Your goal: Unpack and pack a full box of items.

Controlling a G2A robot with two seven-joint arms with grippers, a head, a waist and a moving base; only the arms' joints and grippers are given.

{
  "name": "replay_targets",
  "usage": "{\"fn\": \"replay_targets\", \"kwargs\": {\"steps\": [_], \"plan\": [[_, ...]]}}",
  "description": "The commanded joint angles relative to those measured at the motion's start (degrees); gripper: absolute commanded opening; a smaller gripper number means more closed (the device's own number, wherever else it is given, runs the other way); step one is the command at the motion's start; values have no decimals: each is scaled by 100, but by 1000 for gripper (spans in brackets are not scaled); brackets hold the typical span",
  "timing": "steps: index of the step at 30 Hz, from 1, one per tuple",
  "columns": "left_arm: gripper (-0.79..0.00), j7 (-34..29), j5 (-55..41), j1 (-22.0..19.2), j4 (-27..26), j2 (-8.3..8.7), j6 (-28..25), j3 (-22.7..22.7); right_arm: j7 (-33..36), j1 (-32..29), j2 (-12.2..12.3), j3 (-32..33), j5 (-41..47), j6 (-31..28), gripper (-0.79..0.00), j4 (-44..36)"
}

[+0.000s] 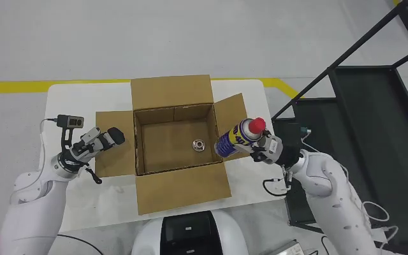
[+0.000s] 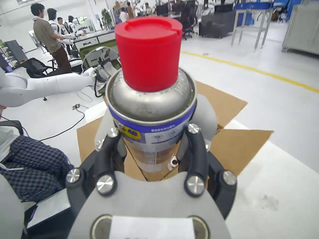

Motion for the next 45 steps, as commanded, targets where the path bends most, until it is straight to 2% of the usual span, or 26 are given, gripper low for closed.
{"fn": "replay_targets", "kwargs": {"steps": [1,4,23,26,29,31,36,40,45], "plan": [[0,0,0,0,0,0,0,0,711,237,17,-148,365,265,-785,-4],[0,0,0,0,0,0,0,0,1044,383,33,-228,747,351,-785,62],[0,0,0,0,0,0,0,0,1073,380,32,-248,718,410,-785,70],[0,0,0,0,0,0,0,0,1468,583,40,-450,781,532,-785,13],[0,0,0,0,0,0,0,0,2366,1107,37,-886,1265,959,-785,67],[0,0,0,0,0,0,0,0,3063,1695,17,-1229,1710,1358,-785,190],[0,0,0,0,0,0,0,0,4075,3037,-138,-2162,2810,2213,-785,1268],[0,0,0,0,0,0,0,0,4629,3953,-317,-2901,3379,2600,-785,2103],[0,0,0,0,0,0,0,0,4799,4626,-542,-3619,3608,2961,-785,2897]]}}
